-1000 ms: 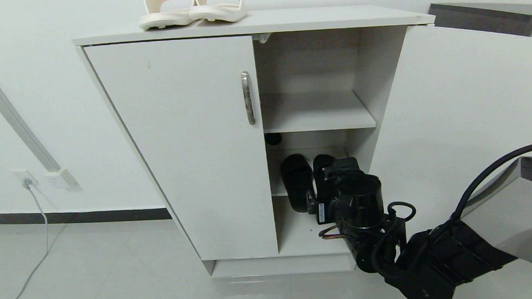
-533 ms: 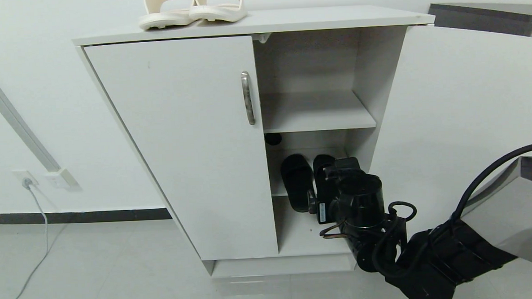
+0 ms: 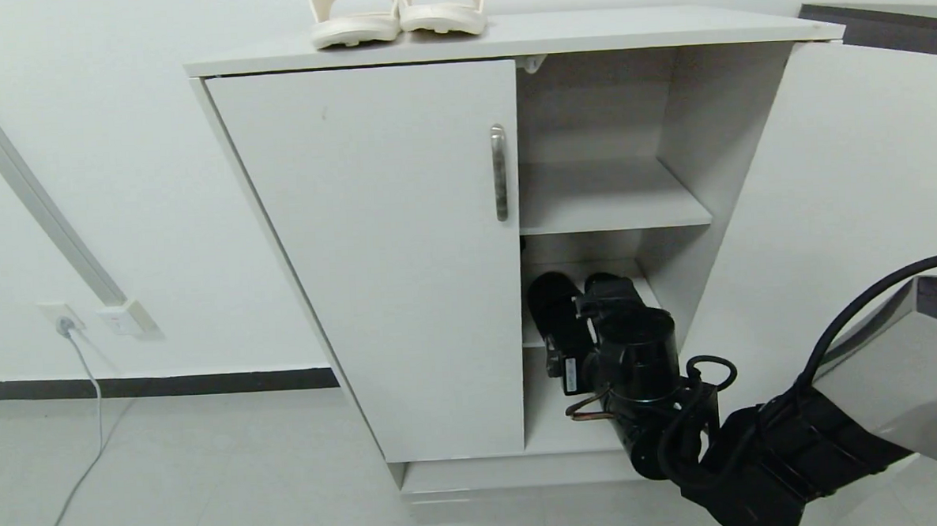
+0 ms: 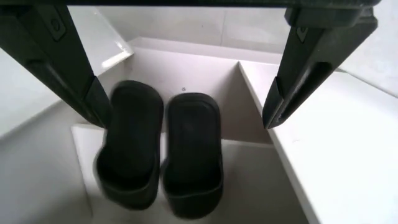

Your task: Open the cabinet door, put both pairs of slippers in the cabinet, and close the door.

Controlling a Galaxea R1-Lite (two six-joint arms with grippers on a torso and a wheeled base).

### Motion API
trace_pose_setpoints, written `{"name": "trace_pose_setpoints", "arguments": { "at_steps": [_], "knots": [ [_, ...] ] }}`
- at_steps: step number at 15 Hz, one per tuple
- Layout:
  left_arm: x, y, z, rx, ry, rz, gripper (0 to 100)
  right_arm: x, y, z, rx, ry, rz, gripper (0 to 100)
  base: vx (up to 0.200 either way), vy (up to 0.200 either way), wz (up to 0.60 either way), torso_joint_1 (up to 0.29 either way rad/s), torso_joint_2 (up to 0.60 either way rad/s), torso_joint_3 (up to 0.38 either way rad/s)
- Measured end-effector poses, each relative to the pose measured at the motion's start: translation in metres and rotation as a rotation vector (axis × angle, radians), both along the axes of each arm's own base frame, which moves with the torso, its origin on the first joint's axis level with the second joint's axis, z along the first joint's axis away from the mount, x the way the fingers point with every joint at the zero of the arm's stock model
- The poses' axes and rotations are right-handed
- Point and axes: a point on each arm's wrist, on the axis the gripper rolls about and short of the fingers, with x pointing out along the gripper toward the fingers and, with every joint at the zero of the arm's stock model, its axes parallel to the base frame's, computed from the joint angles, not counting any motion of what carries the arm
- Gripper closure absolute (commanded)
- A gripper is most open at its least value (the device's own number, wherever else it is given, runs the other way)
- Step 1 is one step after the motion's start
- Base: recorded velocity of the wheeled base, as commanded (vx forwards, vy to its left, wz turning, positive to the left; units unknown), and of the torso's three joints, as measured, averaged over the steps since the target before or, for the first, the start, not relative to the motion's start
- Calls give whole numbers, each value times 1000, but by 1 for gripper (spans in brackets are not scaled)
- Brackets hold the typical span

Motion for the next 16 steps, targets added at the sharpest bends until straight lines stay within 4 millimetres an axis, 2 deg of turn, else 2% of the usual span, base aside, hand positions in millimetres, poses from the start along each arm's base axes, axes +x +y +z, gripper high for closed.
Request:
{"name": "trace_pose_setpoints", "arguments": {
  "at_steps": [7, 12, 16],
  "knots": [
    [0, 0, 0, 0, 0, 0, 100, -4, -4, -5, -4, 7, 22, 0, 0, 200, 0, 2, 3, 0],
    [0, 0, 0, -1, -1, 0, 100, -7, -6, -3, 13, -7, 68, 0, 0, 0, 0, 0, 0, 0],
    [0, 0, 0, -1, 0, -1, 100, -20, -13, 11, 25, -17, 150, 0, 0, 0, 0, 0, 0, 0]
  ]
}}
